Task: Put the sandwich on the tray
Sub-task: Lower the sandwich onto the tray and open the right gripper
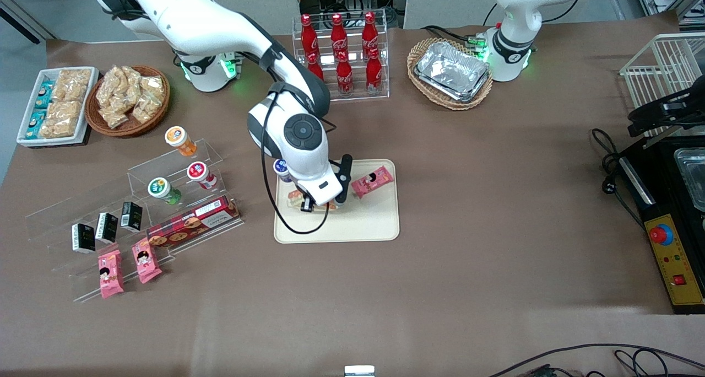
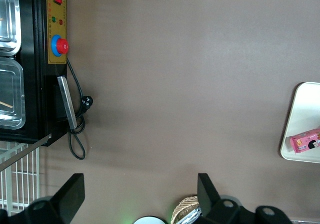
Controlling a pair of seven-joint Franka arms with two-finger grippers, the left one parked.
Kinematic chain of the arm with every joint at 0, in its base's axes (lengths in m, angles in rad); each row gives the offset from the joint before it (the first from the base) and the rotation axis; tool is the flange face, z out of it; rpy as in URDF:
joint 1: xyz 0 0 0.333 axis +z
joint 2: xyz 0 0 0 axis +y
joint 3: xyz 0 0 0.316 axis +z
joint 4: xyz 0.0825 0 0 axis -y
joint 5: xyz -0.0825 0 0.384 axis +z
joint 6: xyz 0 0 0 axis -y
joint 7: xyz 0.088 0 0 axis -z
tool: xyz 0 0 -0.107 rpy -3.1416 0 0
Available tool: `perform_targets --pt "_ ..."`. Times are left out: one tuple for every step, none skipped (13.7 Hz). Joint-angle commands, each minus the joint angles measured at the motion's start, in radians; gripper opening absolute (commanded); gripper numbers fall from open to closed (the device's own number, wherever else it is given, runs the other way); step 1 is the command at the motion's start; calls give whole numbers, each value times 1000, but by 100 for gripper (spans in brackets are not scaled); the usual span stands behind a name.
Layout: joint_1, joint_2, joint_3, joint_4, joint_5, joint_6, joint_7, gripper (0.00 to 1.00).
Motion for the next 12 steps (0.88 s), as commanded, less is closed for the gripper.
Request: perform_targets --pt "7 63 4 24 -98 86 -11 35" --pt "16 78 4 24 -124 110 -10 35" --pt "16 94 4 24 -126 141 -8 35" --pt "16 109 4 24 -126 162 -8 35" --pt "18 120 3 24 -127 172 -7 35" --pt "18 129 3 24 -127 173 -3 35" --pt "18 140 3 24 -130 175 -3 35" --pt "18 149 1 30 -132 175 -3 35" --pt "18 155 0 33 -132 175 -3 35" --pt "18 161 -2 44 -132 175 -3 35" --pt "16 175 -3 60 -130 175 -3 35" --pt "16 184 -5 70 -130 175 -3 35"
